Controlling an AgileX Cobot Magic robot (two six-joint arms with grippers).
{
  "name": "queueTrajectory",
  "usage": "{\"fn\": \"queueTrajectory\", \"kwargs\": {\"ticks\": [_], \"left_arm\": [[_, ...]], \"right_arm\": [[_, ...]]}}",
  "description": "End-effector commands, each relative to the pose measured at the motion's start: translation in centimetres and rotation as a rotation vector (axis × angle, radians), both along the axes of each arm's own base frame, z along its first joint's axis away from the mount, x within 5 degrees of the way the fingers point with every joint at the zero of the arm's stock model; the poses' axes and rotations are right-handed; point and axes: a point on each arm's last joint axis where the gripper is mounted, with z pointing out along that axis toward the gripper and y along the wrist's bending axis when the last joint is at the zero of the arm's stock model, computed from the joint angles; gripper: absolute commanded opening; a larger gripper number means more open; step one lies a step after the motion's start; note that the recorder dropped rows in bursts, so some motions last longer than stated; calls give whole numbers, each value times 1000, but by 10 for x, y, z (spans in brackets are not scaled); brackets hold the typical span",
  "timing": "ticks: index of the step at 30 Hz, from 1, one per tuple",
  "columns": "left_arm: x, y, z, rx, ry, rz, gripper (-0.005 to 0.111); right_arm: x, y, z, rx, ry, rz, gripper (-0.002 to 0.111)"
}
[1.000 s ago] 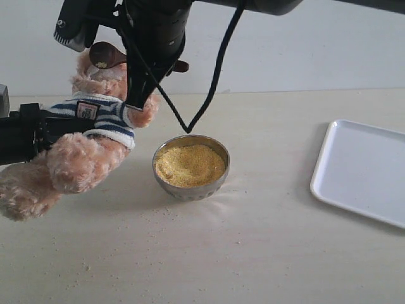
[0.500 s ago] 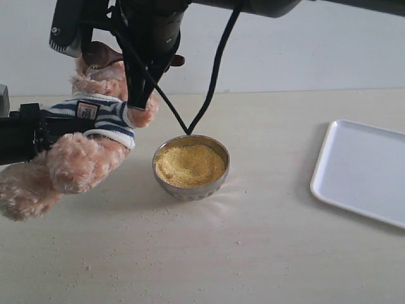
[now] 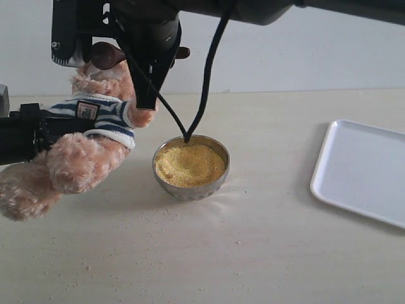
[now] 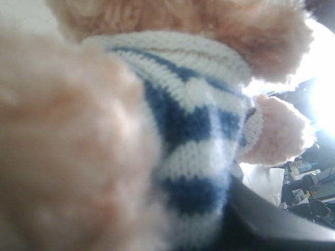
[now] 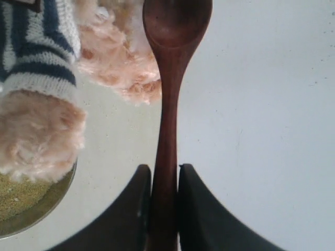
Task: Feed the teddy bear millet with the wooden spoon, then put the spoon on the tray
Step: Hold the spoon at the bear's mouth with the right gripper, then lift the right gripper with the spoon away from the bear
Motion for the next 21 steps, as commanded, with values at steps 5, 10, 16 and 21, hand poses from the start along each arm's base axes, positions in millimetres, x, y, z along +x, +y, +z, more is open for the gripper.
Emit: {"fn": "queueTrajectory", "kwargs": {"ticks": [5,10,16,21], "left_arm": [[1,-1,4,-31,-18,-6,5],[1,-1,4,-31,-18,-6,5],[1,-1,4,-29,-21,-7,5],[1,-1,4,-24,-29,-10,5]], "right_arm": [[0,-1,3,18,-1,-19,0],[0,-1,3,61,10,-54,0],[-1,-2,5,158,32,-131,0],[-5,-19,33,300,58,-184,0]]}}
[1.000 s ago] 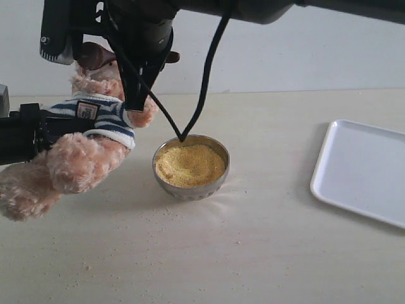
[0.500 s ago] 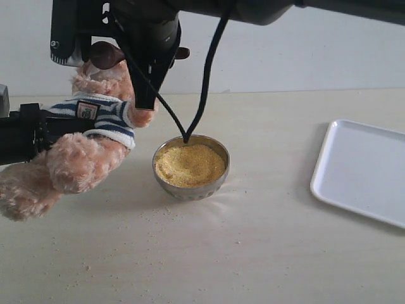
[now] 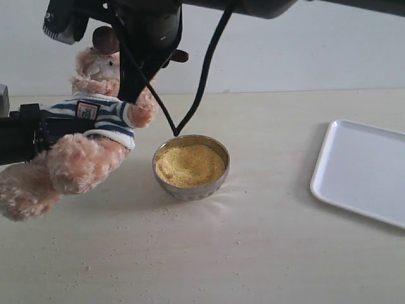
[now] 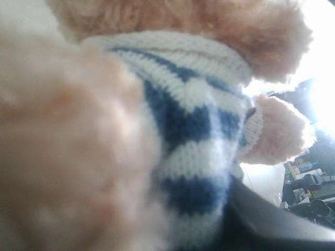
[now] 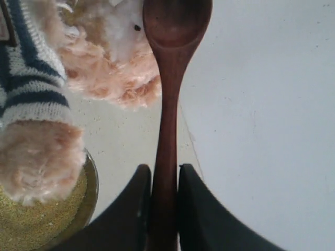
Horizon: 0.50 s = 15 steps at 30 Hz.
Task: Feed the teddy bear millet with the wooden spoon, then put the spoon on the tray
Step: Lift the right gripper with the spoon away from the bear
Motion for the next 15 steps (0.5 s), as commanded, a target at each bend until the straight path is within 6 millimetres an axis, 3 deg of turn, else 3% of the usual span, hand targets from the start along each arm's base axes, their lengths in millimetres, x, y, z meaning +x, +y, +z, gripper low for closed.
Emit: {"fn": "queueTrajectory", "kwargs": {"ticks": [1,4,8,10,15], "left_arm": [[1,-1,4,-27,-24,-8,5],[1,-1,4,-27,-24,-8,5],[1,0,3,-17,-20,-2,5],[1,0,3,-12,-18,2,5],[1,0,3,-12,-18,2,5]], "right_arm": [[0,-31,37,176,58,-69,0],[14,-86,58,379,270,-225,0],[17,-146,83,448,366,-298,0],[12,-171,97,466,351,-349,0],[3,-210,120,541,315,-424,0]]}}
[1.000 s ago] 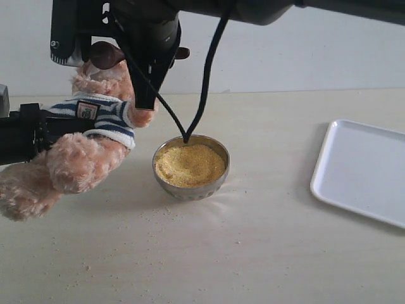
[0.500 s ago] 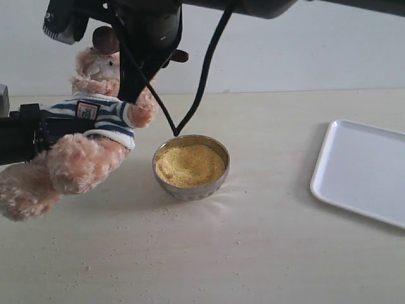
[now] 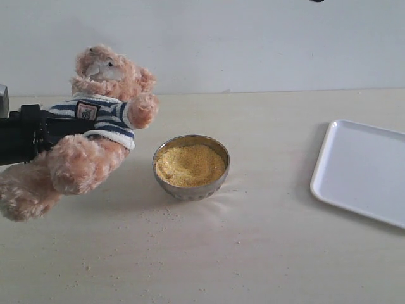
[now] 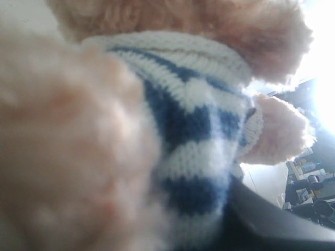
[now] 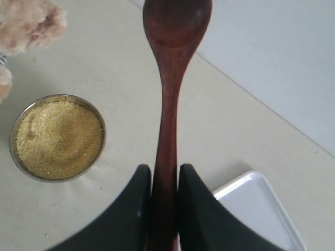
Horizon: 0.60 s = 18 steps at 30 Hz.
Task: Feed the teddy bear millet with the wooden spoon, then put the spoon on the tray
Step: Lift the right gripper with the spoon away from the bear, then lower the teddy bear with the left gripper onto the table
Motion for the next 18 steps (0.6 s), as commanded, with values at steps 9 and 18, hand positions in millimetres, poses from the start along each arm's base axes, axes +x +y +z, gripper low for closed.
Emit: {"fn": "queueTrajectory", "kwargs": {"ticks": [9,18], "left_arm": [[2,1,1,3,-10,13,5],[4,3,-3,48,9,43,5]], "right_arm": [[-19,-59,35,93,-52,-131,0],[-21,-56,36,111,-45,-120,0]]}}
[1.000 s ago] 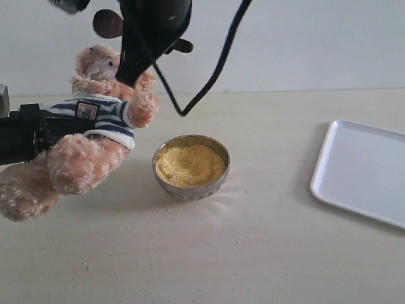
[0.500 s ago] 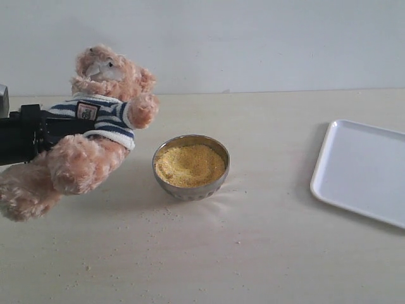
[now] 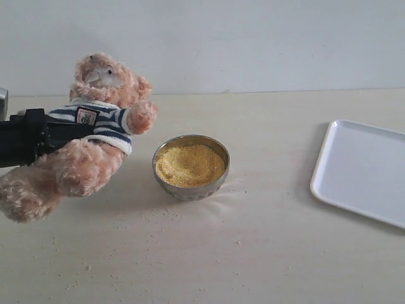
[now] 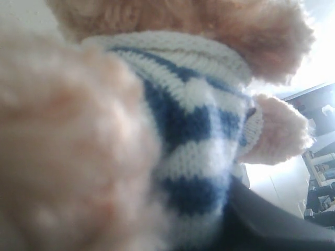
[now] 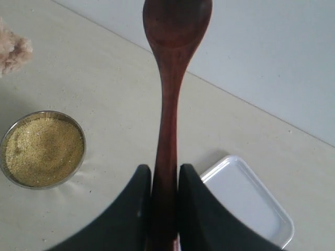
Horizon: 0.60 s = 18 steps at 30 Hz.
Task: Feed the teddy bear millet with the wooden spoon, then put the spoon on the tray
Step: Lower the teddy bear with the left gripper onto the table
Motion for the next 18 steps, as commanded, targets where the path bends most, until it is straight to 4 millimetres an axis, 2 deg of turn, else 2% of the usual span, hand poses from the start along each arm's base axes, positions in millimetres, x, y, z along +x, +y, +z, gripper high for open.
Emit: {"fn": "queueTrajectory", "kwargs": {"ticks": [1,13,18], "left_arm": [[2,1,1,0,-11,11,5],[8,13,-16,194,86,148,5],[8,3,-20,251,97,137,5]], "right_arm": [[-3,-2,3,8,-10,2,0],[-5,5,4,74,14,38,0],[-5,5,4,73,14,39,0]]}}
